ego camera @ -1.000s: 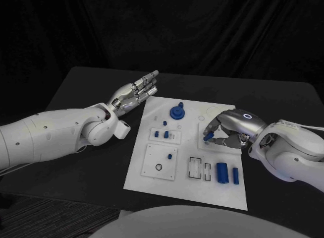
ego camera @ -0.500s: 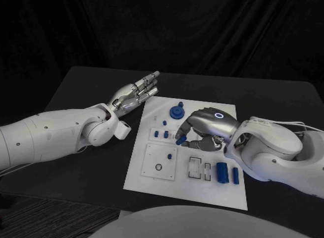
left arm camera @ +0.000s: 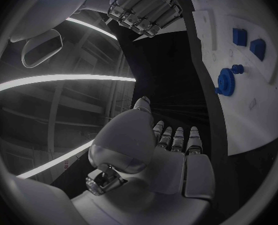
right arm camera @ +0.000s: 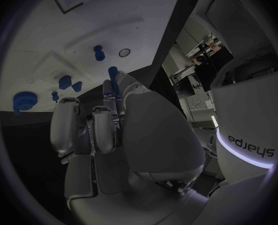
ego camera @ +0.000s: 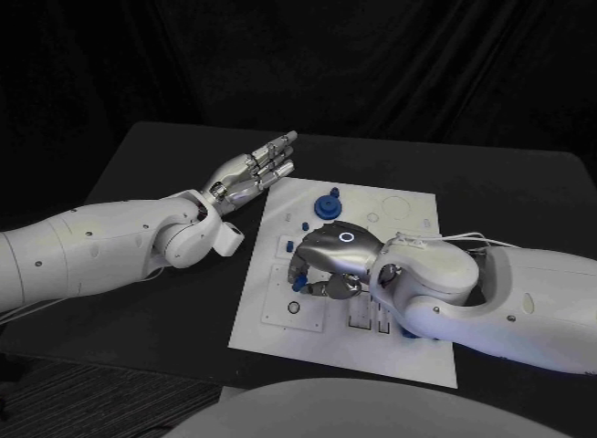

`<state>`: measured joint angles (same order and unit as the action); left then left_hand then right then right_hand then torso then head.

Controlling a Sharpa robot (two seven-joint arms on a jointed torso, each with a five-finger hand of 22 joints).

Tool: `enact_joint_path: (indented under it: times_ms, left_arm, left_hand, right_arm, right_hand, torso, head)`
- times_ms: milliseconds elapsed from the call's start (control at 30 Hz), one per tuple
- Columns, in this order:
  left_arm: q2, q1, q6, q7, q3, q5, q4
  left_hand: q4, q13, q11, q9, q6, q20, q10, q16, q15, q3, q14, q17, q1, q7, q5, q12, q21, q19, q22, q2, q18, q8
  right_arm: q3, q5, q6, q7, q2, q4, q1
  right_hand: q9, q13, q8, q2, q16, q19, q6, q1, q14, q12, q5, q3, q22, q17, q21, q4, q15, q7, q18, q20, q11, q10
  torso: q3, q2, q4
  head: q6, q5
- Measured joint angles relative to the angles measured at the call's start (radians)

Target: Assemble the parts on the task board

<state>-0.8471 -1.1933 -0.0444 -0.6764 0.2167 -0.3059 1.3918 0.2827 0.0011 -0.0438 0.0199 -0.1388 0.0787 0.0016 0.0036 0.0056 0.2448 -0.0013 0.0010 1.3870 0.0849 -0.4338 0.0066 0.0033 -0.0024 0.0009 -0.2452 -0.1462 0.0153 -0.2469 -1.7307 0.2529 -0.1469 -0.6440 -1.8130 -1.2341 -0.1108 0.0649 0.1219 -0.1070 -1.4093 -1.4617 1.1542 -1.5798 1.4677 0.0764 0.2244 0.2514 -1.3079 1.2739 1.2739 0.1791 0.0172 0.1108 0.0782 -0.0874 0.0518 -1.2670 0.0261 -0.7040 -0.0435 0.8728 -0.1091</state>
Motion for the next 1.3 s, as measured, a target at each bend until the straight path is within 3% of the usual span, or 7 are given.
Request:
enact_joint_path:
  times_ms: [567,833,1300]
  left_arm:
    - [0.010,0.000,0.005,0.000,0.000,0.000,-0.007]
    - [0.015,0.000,0.008,0.000,0.000,0.000,-0.012]
    - [0.020,0.000,0.018,0.000,0.000,0.000,-0.019]
  left_hand:
    - [-0.003,0.000,0.004,0.000,0.002,0.000,-0.003,0.000,-0.004,-0.003,0.003,0.000,0.004,-0.009,0.000,0.000,0.000,0.000,0.000,-0.004,0.000,0.000]
    - [0.000,0.001,0.006,0.000,-0.003,0.000,0.000,0.000,-0.016,-0.005,0.002,0.001,0.004,-0.019,-0.004,0.000,0.000,0.000,0.000,-0.004,0.000,0.000]
    - [0.000,0.000,0.006,0.001,-0.003,0.000,0.000,0.000,-0.016,-0.005,0.002,0.000,0.008,-0.026,-0.004,0.000,0.000,0.000,0.000,-0.007,0.000,0.000]
  right_arm:
    - [0.000,-0.063,-0.034,-0.003,0.039,0.031,0.032]
    - [0.000,-0.071,-0.048,-0.004,0.035,0.026,0.042]
    - [0.002,-0.076,-0.048,-0.004,0.038,0.016,0.056]
  right_hand:
    - [-0.003,-0.001,-0.003,-0.015,0.000,-0.003,0.007,0.001,-0.003,-0.007,-0.001,0.007,0.000,-0.003,0.000,-0.007,0.003,0.000,0.000,0.003,-0.007,-0.014]
    - [-0.002,0.000,-0.004,-0.015,0.000,-0.003,0.011,0.001,-0.003,-0.008,0.004,0.011,0.000,-0.003,0.000,-0.011,0.003,-0.003,0.000,0.003,-0.004,-0.018]
    - [-0.003,0.000,-0.009,-0.016,0.004,-0.003,0.010,0.002,-0.003,-0.007,0.008,0.011,0.000,-0.005,0.007,-0.011,0.002,-0.003,0.000,0.003,-0.004,-0.018]
  torso:
    - [-0.0007,0.001,0.0016]
    - [-0.0001,0.001,0.0029]
    - [0.0000,0.001,0.0023]
  head:
    - [0.000,-0.005]
    - [0.000,-0.002]
    - [0.000,-0.003]
